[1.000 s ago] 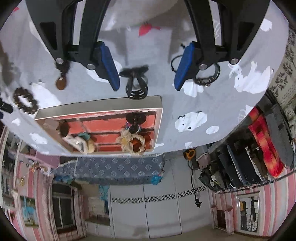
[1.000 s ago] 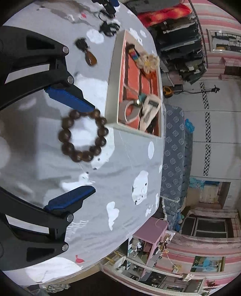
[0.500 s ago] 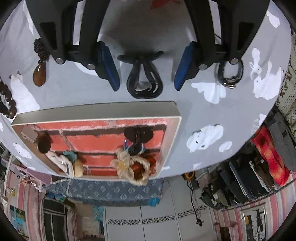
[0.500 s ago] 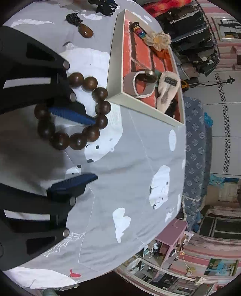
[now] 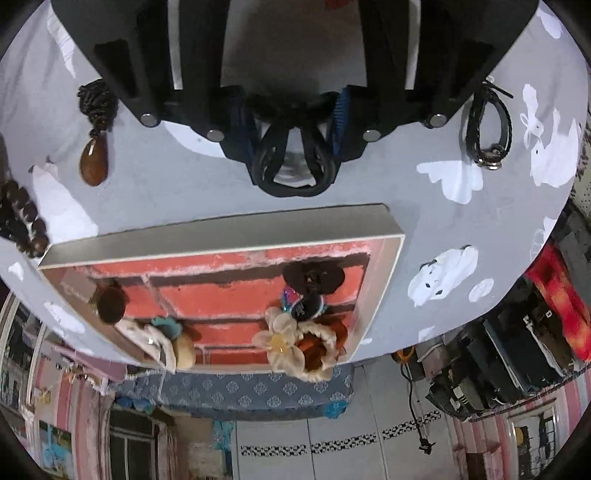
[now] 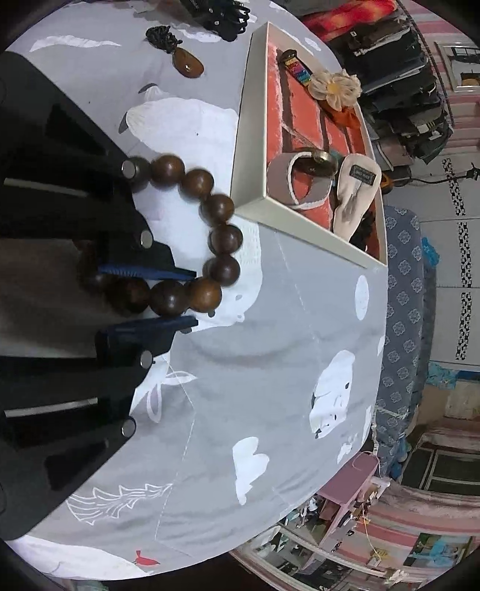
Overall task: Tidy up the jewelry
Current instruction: 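Carry the claw clip and bead bracelet over the tray with both tools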
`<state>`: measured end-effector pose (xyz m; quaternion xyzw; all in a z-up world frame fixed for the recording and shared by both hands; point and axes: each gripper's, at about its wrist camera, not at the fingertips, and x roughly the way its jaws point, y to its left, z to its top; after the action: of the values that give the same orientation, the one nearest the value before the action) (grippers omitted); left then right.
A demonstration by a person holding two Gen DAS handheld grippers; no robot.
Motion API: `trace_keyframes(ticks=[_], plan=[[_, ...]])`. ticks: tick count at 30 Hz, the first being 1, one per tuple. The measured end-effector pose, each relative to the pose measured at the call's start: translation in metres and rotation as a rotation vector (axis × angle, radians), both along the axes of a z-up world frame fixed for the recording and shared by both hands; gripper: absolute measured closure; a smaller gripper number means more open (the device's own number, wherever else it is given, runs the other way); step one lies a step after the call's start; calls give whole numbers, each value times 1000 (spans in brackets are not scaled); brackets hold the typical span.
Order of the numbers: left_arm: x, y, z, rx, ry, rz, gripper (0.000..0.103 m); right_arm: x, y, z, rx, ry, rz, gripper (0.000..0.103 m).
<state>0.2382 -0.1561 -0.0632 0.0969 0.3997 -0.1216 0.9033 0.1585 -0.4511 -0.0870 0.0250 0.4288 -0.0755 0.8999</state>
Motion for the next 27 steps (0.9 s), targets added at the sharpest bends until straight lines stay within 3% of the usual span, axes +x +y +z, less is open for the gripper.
trace_keyframes(ticks=[6, 18, 27], plan=[[-26, 8, 30, -39, -96, -4, 69, -25, 13, 29, -11, -100, 6, 84], [-96, 19, 123, -134, -290, -51, 69, -90, 77, 141, -53, -355, 115, 84], [-124, 28, 149, -144, -355, -39, 69, -123, 105, 163, -60, -414, 161, 84]])
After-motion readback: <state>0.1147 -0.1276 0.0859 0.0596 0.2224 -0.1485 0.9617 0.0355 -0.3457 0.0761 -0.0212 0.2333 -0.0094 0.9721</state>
